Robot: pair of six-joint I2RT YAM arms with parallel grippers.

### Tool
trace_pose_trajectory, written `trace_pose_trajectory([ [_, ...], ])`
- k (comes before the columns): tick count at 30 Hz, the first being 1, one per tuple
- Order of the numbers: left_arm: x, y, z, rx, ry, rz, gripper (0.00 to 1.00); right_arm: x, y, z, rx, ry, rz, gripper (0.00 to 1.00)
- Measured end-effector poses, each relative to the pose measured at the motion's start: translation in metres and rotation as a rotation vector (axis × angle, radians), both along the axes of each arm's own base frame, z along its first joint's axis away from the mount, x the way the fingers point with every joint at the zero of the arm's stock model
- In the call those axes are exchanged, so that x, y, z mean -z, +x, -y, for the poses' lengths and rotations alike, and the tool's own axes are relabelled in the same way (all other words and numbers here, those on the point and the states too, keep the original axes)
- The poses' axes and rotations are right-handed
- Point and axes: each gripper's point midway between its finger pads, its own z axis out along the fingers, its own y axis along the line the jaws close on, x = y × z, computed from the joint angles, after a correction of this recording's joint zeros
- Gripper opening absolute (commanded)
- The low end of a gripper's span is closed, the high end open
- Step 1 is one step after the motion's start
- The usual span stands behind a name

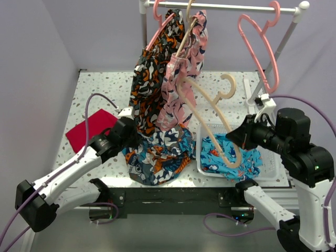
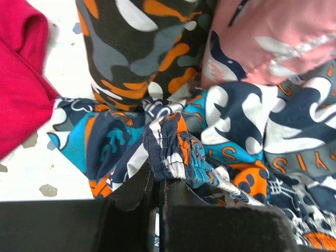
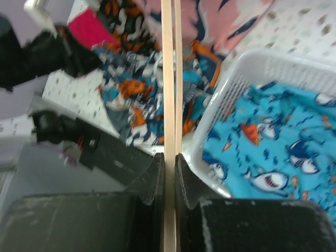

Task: Place the shorts on the hanger

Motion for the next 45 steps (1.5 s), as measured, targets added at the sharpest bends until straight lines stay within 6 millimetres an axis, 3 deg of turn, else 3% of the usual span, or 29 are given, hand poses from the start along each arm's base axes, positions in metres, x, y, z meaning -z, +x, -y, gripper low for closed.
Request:
trace_pose_trajectory([
  [10, 0.017, 0.015, -0.010, -0.053, 0.026, -0.046, 0.00, 0.040, -0.055, -0.031, -0.278, 0.002, -0.214, 0.00],
  [20, 0.019, 0.020, -0.009, -0.039, 0.019, -0.049, 0.00, 0.034, -0.083, -0.049, -0.458, 0.036, -0.257, 0.00],
  [28, 0.017, 0.016, -0.008, -0.003, 0.026, -0.049, 0.00, 0.044, -0.071, -0.064, -0.497, 0.001, -0.313, 0.00],
  [36, -0.003, 0.008, -0.009, 0.069, 0.011, 0.009, 0.00, 0.055, -0.044, -0.069, -0.461, -0.057, -0.271, 0.00],
  [45, -0.015, -0.001, -0.013, 0.160, 0.057, 0.041, 0.00, 0.061, -0.051, -0.079, -0.571, -0.117, -0.232, 0.00],
])
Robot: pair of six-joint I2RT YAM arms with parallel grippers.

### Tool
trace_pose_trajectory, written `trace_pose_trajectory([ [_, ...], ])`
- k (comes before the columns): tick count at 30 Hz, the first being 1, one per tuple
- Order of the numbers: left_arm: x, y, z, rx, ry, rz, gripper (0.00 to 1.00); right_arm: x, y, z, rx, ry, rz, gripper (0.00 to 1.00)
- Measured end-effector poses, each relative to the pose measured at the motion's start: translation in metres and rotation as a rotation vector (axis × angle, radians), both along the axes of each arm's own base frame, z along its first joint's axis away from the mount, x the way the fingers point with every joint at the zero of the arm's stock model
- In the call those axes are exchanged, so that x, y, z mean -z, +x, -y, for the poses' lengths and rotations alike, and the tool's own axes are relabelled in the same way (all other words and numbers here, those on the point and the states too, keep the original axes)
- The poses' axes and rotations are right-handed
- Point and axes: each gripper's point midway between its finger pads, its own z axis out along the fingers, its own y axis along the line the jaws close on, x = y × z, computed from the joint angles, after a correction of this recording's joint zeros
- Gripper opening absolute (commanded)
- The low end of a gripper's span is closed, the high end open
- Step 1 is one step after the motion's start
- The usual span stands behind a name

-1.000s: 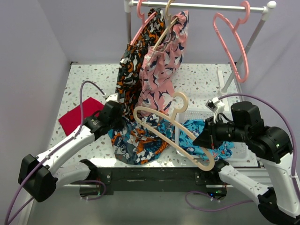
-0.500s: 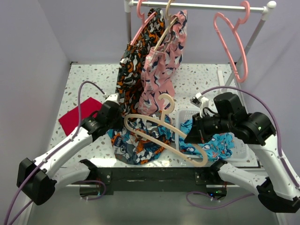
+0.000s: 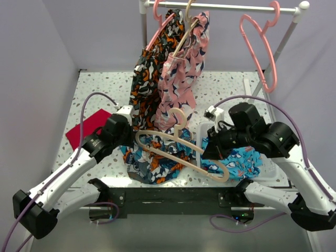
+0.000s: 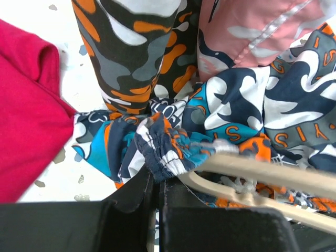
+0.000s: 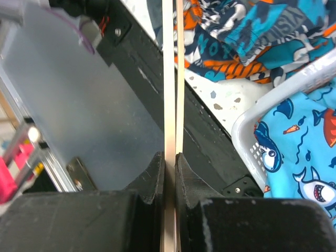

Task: Place the shorts on the hanger

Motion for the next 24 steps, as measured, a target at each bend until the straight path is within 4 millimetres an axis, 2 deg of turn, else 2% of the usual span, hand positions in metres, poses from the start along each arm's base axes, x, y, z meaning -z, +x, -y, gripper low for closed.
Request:
trace_pose_trajectory([
  [4, -0.009, -0.001, 0.001, 0.031, 0.015, 0.001, 0.00, 0.010, -0.003, -0.007, -0.055, -0.047, 0.004, 0.00],
  [9, -0.018, -0.003, 0.007, 0.071, 0.003, -0.002, 0.00, 0.016, 0.009, -0.014, -0.053, -0.064, 0.038, 0.00],
  [15, -0.025, -0.009, 0.009, 0.101, -0.022, 0.005, 0.00, 0.020, 0.022, -0.026, -0.045, -0.006, 0.106, 0.00],
  [20, -0.036, -0.017, 0.004, 0.098, -0.025, 0.017, 0.07, 0.038, 0.025, -0.053, -0.110, 0.057, 0.092, 0.00],
  [24, -0.061, -0.017, -0.001, 0.088, -0.033, 0.061, 0.14, 0.053, 0.030, -0.071, -0.147, 0.088, 0.111, 0.00],
])
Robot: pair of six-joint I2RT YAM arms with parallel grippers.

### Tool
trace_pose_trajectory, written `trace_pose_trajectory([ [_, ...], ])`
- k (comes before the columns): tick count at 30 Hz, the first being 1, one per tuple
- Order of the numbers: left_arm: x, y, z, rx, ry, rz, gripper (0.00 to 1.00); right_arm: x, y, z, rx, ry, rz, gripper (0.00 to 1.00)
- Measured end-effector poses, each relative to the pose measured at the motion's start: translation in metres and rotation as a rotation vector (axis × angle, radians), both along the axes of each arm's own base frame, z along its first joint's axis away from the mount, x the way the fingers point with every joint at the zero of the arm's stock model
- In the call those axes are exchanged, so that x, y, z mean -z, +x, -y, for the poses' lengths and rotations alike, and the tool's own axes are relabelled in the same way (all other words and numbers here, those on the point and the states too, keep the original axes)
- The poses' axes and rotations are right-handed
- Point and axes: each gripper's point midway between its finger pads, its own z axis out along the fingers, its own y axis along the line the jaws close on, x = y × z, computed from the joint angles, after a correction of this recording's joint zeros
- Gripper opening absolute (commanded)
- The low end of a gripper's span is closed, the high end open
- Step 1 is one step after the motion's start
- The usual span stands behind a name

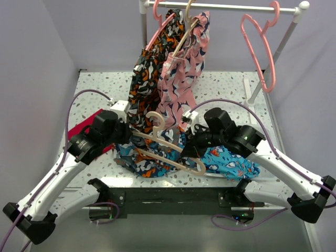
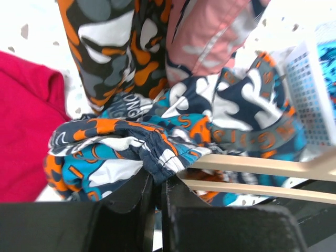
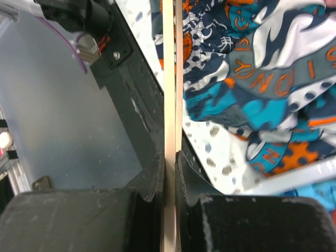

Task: Place the shorts on the hanger

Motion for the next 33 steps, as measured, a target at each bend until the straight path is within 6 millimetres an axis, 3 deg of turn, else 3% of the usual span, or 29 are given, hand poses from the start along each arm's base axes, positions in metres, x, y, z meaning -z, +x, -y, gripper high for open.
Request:
trace_pose_trajectory([
  [4, -0.016, -0.002, 0.001, 0.026, -0.021, 0.045, 0.23, 0.002, 0.007, -0.011, -0.005, 0.061, 0.050, 0.00],
  [7, -0.016, -0.003, 0.003, 0.051, -0.018, 0.046, 0.37, 0.002, 0.013, -0.018, -0.006, 0.090, 0.072, 0.00],
  [8, -0.016, -0.004, 0.004, 0.063, -0.016, 0.046, 0.47, 0.004, 0.014, -0.021, -0.006, 0.097, 0.077, 0.00],
  [12, -0.019, -0.008, 0.007, 0.103, -0.019, 0.059, 0.59, 0.010, 0.019, -0.027, -0.007, 0.114, 0.089, 0.00],
  [17, -0.043, -0.020, 0.012, 0.184, -0.077, 0.145, 0.63, 0.010, 0.022, -0.032, -0.004, 0.136, 0.099, 0.00],
  [22, -0.082, -0.035, 0.028, 0.322, -0.180, 0.296, 0.66, 0.013, 0.025, -0.037, -0.004, 0.136, 0.096, 0.00],
  [25, -0.098, -0.033, 0.036, 0.360, -0.216, 0.358, 0.67, 0.015, 0.025, -0.039, -0.006, 0.133, 0.091, 0.00],
  [28, -0.100, -0.022, 0.047, 0.377, -0.229, 0.368, 0.67, 0.015, 0.025, -0.039, -0.006, 0.134, 0.091, 0.00],
  [33, -0.076, -0.004, 0.060, 0.377, -0.202, 0.313, 0.67, 0.015, 0.025, -0.040, -0.002, 0.135, 0.087, 0.00],
])
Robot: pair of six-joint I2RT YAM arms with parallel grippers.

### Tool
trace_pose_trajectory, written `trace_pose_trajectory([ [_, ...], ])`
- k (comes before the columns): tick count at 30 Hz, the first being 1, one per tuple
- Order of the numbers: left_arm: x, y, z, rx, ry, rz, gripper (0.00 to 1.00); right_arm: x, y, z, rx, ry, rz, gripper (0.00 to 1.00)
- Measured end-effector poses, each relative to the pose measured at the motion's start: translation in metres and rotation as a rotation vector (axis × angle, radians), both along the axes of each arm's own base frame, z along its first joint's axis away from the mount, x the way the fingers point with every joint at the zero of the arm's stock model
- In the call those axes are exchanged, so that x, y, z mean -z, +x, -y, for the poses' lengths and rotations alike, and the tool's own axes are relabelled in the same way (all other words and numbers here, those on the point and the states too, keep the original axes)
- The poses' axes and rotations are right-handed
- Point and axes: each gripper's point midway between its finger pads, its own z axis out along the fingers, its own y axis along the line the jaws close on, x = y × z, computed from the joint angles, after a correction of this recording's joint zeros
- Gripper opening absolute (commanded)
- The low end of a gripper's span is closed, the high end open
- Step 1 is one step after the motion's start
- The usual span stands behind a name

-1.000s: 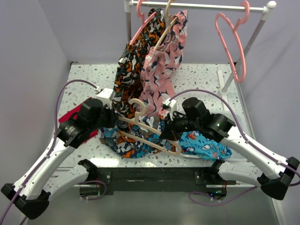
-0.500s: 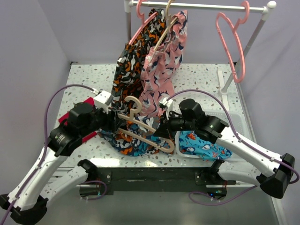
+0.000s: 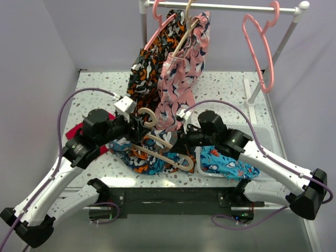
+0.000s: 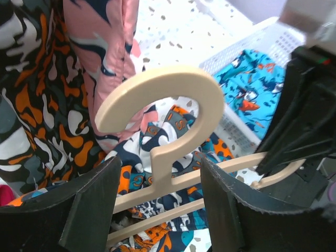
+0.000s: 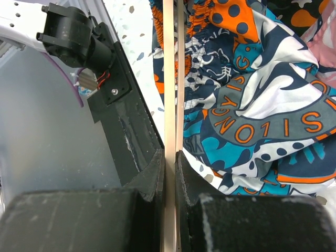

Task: Place the shorts on the hanger

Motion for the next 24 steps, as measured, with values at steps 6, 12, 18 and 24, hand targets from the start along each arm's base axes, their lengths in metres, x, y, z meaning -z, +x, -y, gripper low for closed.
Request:
trace_pose_trajectory([
  [6, 0.021, -0.005, 0.016, 0.018, 0.053, -0.020, 0.64, 0.000, 0.000, 0.000, 0.000, -0.001, 0.001, 0.00],
  [12, 0.029, 0.002, 0.024, -0.041, 0.086, 0.011, 0.54, 0.001, 0.000, 0.001, 0.006, -0.006, 0.002, 0.00],
  [18, 0.041, 0.018, 0.017, -0.140, 0.100, 0.019, 0.45, -0.003, 0.000, 0.003, 0.012, 0.003, 0.014, 0.00],
  [24, 0.040, 0.023, 0.026, -0.145, 0.076, 0.026, 0.08, -0.007, 0.002, 0.005, 0.027, 0.008, 0.028, 0.00],
])
